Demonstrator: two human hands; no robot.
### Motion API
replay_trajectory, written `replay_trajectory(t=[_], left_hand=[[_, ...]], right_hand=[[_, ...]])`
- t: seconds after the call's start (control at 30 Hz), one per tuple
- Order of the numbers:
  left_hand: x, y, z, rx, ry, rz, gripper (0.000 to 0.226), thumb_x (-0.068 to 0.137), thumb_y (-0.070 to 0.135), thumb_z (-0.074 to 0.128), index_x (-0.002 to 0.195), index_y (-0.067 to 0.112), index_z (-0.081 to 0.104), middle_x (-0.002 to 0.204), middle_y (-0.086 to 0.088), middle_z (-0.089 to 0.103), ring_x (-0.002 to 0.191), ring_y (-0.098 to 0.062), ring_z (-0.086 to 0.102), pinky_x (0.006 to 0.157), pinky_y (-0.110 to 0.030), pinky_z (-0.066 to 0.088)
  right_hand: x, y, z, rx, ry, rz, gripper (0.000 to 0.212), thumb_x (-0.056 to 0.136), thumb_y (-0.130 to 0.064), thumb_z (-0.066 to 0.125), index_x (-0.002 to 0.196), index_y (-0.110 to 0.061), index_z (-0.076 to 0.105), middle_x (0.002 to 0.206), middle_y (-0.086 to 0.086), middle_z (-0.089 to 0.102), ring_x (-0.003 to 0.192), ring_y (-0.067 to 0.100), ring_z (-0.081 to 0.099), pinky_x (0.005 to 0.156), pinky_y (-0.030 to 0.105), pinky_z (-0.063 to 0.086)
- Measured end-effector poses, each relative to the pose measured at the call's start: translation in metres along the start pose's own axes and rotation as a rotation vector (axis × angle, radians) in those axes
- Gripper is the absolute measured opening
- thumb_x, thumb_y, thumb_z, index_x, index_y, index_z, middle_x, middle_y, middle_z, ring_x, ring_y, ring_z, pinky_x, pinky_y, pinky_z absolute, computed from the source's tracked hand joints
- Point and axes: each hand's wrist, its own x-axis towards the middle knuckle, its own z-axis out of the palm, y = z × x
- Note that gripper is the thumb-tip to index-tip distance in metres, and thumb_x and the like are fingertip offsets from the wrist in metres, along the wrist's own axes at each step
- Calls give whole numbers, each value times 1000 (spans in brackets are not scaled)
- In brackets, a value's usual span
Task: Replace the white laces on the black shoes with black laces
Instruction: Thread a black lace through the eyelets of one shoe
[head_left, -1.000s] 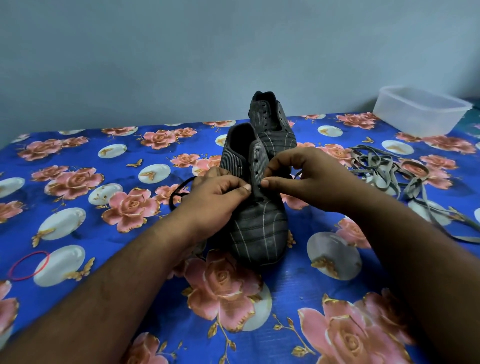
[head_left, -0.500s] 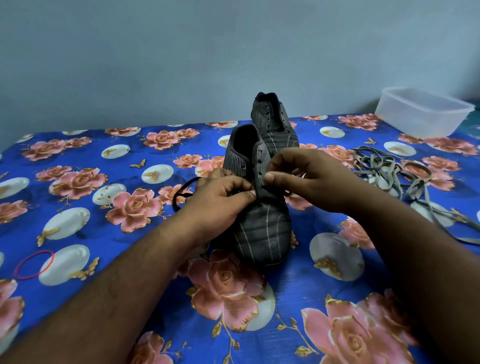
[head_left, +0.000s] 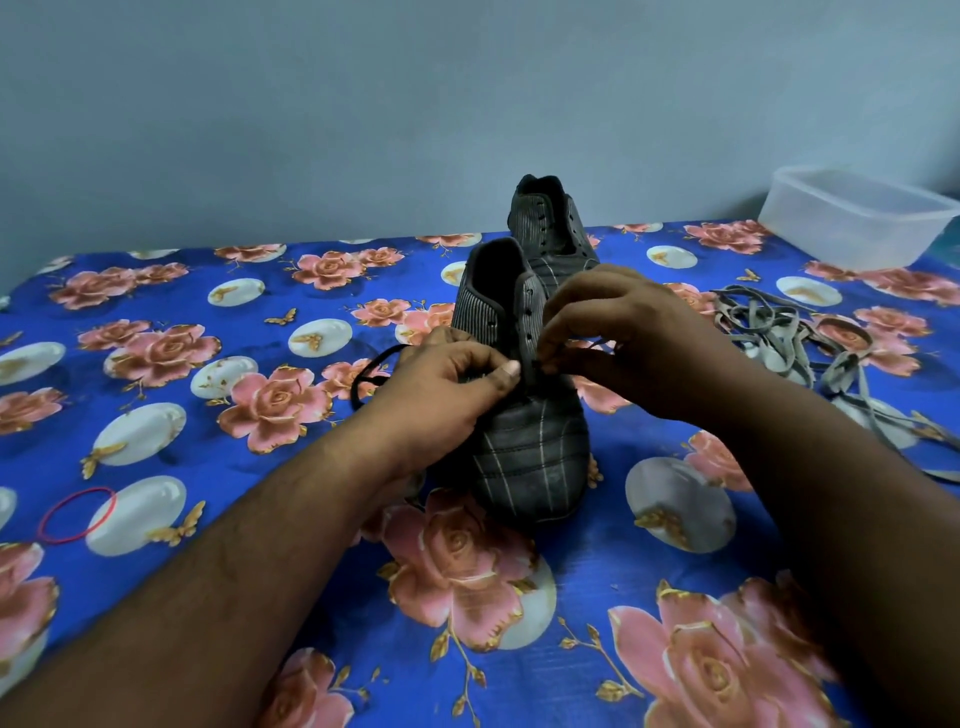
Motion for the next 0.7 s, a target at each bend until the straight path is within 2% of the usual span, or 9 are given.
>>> replay_trajectory(t=[0.07, 0.13, 0.23, 0.33, 0.47, 0.57, 0.7], left_hand=[[0, -1, 0, -27, 2, 0, 14, 89, 46, 68, 81, 36, 74, 106, 6, 52, 119, -23, 49, 109, -44, 40], [0, 0, 0, -33, -1, -11, 13, 91, 42, 70, 80, 35, 73, 107, 5, 53, 119, -23, 50, 107, -43, 42], [-1, 2, 1, -34, 18, -5, 13, 77, 52, 67, 80, 41, 72, 107, 7, 54, 118, -22, 50, 107, -42, 42], [-2, 2, 2, -44, 24, -2, 10, 78, 50, 68, 80, 40, 72, 107, 9, 53, 118, -21, 51, 108, -45, 42], [-1, 3, 3, -10, 41, 6, 10, 71, 55, 62, 76, 51, 70, 106, 9, 54, 119, -21, 50, 109, -47, 41], [0, 3, 3, 4, 54, -3, 16, 66, 59, 60, 77, 51, 70, 106, 10, 53, 119, -21, 50, 108, -48, 41], [0, 1, 4, 26, 63, -2, 19, 65, 63, 58, 78, 53, 68, 107, 13, 53, 120, -22, 50, 108, -49, 40]], right_hand=[[-1, 0, -3, 75, -51, 35, 10, 90, -30, 73, 92, -21, 75, 96, -4, 68, 92, 22, 63, 78, 43, 51], [-2, -2, -4, 183, -83, 110, 15, 90, -36, 73, 88, -21, 75, 89, -3, 69, 88, 18, 65, 76, 42, 51], [-3, -5, -1, 257, -34, 303, 29, 94, -43, 68, 80, -18, 69, 74, 0, 68, 74, 18, 63, 70, 41, 49], [-1, -8, 1, 302, -11, 474, 24, 94, -40, 68, 82, -19, 65, 69, 1, 69, 66, 17, 65, 65, 39, 53], [1, -15, -1, 272, -75, 472, 18, 85, -41, 77, 82, -24, 71, 68, -2, 67, 67, 17, 60, 63, 34, 46], [2, -19, -4, 263, -109, 461, 14, 81, -38, 81, 83, -26, 74, 73, -3, 68, 74, 16, 60, 68, 33, 46], [2, -20, -9, 267, -140, 479, 9, 80, -33, 83, 84, -28, 77, 78, -9, 71, 78, 5, 60, 68, 23, 45]])
